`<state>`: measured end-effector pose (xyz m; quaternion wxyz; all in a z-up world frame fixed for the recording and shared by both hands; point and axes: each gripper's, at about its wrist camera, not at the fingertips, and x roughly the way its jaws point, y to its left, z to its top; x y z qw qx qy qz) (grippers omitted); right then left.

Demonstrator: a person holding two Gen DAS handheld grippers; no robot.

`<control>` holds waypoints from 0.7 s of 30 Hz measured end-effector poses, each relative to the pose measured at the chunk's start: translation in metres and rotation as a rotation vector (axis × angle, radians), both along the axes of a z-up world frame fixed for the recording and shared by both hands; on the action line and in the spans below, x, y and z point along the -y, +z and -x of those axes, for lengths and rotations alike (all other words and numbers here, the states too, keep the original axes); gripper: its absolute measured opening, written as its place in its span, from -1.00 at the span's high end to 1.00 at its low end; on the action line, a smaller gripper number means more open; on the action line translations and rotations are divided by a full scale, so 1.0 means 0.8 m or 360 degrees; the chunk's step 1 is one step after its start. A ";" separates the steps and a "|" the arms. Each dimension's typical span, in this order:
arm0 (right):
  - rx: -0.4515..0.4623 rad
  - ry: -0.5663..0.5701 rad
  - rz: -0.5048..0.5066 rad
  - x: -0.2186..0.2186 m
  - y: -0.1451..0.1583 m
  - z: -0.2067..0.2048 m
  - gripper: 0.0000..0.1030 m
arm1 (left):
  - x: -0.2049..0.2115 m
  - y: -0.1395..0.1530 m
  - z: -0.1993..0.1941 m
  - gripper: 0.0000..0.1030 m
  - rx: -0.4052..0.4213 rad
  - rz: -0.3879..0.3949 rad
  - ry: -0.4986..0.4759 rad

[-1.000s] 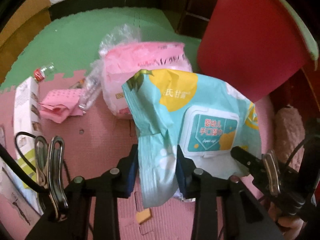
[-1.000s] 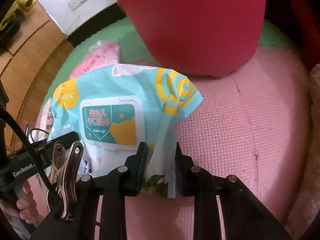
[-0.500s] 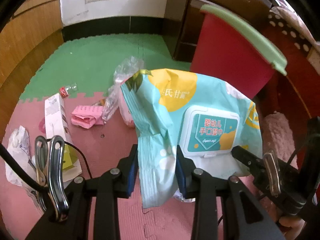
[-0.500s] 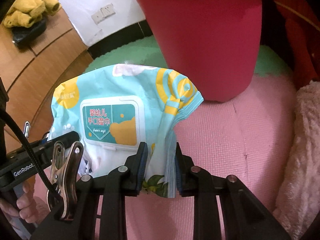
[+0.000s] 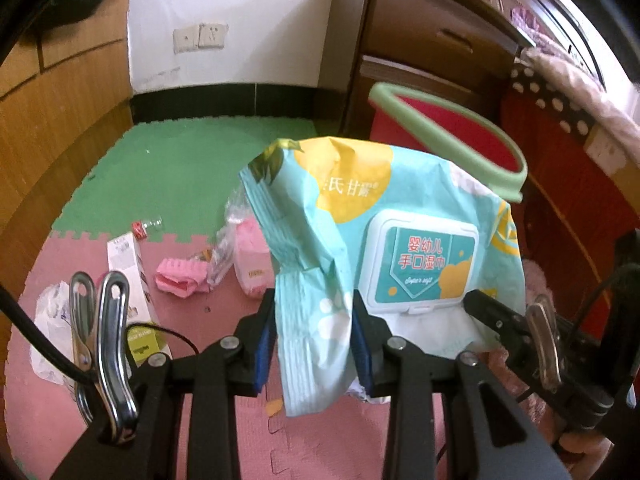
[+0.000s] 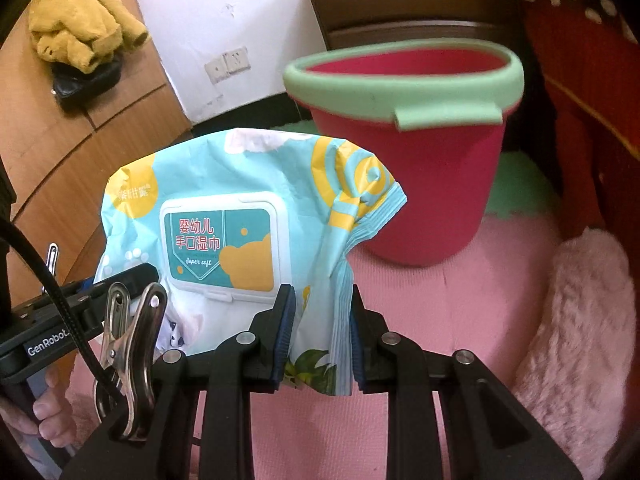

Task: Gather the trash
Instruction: 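Carry the wet-wipes pack over the red bucket with the right tool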

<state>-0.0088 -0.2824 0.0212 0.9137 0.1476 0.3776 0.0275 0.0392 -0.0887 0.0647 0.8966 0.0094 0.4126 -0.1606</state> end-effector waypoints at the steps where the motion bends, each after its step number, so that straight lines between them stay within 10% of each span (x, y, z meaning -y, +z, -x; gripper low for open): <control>1: 0.0016 0.0008 0.0006 0.002 0.009 -0.001 0.50 | 0.000 0.007 0.000 0.33 0.0014 0.0007 0.0006; 21: 0.0247 -0.0090 0.0068 0.082 0.121 -0.095 0.50 | 0.089 0.114 -0.087 0.33 0.0236 -0.0032 -0.0007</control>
